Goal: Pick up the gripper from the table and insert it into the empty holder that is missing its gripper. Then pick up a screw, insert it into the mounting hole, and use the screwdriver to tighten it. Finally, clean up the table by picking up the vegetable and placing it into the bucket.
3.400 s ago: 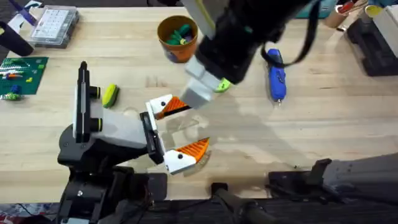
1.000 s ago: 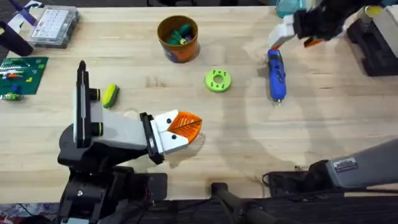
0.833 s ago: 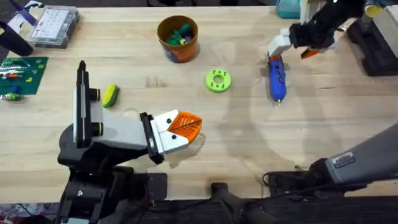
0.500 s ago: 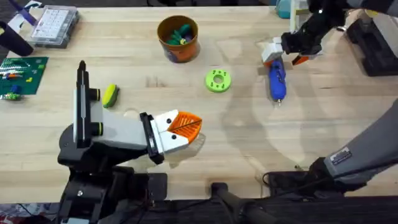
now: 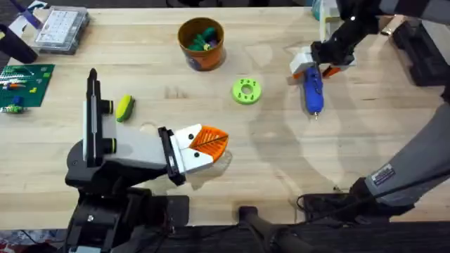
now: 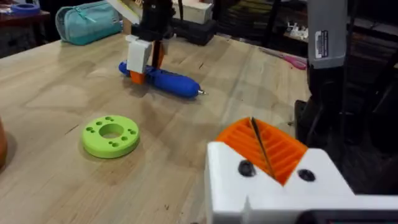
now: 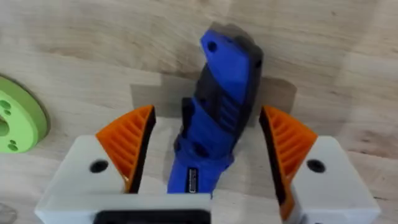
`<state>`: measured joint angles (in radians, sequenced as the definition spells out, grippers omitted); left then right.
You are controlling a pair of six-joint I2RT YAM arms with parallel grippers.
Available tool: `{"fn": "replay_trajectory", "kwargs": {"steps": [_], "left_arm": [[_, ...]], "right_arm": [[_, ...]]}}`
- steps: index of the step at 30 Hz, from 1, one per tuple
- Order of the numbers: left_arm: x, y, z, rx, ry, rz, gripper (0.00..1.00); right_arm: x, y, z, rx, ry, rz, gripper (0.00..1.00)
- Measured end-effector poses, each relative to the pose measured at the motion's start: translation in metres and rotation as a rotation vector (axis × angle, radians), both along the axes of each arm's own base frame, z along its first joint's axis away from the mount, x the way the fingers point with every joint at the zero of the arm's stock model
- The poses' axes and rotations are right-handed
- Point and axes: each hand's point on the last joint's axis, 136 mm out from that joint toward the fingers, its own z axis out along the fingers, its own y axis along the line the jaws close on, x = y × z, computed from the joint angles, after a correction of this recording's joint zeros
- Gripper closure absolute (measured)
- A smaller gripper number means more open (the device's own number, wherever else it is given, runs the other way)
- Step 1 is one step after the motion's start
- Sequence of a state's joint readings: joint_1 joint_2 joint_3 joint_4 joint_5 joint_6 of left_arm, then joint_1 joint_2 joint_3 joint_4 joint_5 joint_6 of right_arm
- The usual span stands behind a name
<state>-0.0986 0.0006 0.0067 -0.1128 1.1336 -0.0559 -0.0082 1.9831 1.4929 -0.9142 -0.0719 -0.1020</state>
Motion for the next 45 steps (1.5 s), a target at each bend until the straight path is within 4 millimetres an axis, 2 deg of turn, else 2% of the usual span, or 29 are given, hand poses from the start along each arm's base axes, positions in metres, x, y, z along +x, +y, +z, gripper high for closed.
{"fn": "replay_trajectory", "kwargs": {"steps": [4,10,37,45], "left_arm": [[-0.0001,0.0000,0.0000,0.000,0.000,0.000,0.984],[-0.0001,0.0000,0.0000,0.000,0.000,0.000,0.984],[-0.0001,0.0000,0.0000,0.000,0.000,0.000,0.984],[0.0000,0.0000,0.0000,0.000,0.000,0.000,0.984]], "right_arm": [[0.0031,0.0049,-0.0004,0.000,-0.012,0.012,0.005],[0.0028,0.0013,-0.0010,-0.023,-0.011,0.010,0.013],[0.0009,0.0002,-0.0050,-0.026,-0.003,-0.036,0.133],[0.0032,0.0001,-0.0049,-0.026,-0.012,-0.039,0.321]]}}
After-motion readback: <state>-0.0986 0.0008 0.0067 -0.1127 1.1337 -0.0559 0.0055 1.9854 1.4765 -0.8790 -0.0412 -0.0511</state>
